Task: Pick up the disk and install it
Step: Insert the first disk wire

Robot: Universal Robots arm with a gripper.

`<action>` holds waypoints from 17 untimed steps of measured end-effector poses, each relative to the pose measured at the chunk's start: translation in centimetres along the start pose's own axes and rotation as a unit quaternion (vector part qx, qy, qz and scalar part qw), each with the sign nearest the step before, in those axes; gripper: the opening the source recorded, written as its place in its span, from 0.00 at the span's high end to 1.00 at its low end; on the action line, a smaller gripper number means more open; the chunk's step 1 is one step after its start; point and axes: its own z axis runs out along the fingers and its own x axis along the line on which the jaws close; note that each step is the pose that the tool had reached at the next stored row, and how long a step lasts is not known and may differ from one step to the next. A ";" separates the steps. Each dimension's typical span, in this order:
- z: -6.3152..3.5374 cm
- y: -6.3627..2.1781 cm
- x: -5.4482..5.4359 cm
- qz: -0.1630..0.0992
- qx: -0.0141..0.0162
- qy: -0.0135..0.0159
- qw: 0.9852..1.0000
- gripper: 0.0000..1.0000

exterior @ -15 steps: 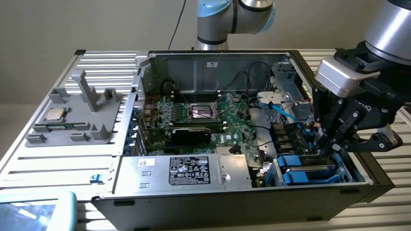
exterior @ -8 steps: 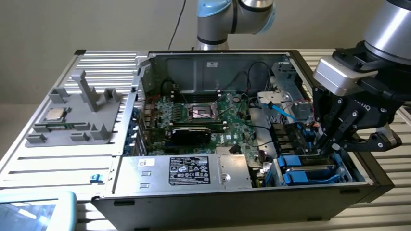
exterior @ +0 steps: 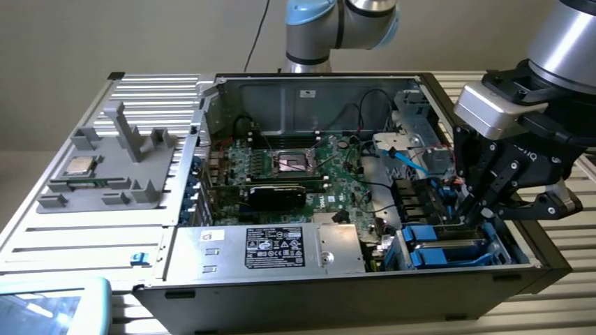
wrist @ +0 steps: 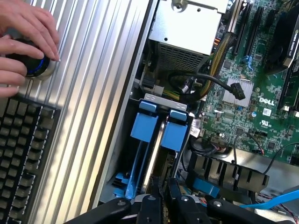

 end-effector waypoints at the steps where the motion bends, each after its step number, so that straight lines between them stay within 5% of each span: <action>1: -0.01 0.00 -0.1 0.000 0.000 0.000 1.000 0.84; 17: 0.07 0.18 -0.4 0.042 0.008 0.003 0.999 0.84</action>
